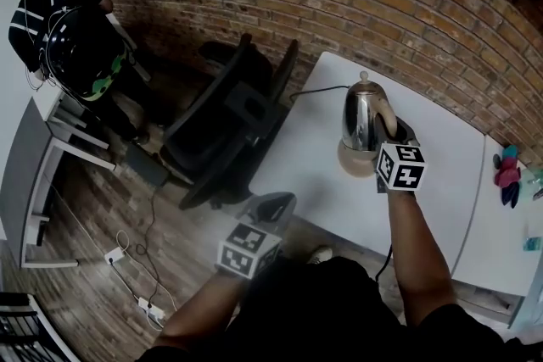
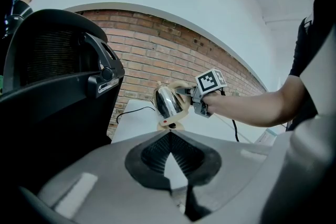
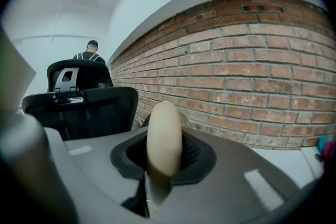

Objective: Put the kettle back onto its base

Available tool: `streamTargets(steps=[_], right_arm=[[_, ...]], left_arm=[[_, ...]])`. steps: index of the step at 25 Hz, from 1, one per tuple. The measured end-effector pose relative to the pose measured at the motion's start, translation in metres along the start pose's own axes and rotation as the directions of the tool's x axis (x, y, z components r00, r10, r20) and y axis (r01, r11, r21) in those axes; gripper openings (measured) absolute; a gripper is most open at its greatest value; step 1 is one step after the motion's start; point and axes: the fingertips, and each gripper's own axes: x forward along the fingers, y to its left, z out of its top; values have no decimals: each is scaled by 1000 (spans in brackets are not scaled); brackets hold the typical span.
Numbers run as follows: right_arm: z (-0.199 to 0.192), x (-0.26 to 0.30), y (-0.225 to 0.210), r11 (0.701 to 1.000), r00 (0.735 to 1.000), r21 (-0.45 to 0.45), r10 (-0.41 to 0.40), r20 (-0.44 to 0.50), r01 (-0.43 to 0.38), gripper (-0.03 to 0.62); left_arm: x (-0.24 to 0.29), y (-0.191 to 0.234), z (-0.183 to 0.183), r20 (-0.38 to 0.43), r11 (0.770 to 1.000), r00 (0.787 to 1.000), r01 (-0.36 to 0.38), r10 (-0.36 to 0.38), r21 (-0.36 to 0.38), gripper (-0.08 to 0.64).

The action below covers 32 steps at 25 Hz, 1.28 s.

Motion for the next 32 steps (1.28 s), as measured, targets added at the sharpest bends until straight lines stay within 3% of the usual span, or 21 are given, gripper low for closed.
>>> streamTargets(steps=[11,32], right_arm=[[-7,-9,2,1000,1000,-5,5,11,-5,92],[-37,-41,0,1000,995,-7,11,-95,-12,98]], left_arm=[[3,0,-1,3,1000,1000,19,-19,-1,0],[7,-5,6,3,997,998,69,-69,27,0]])
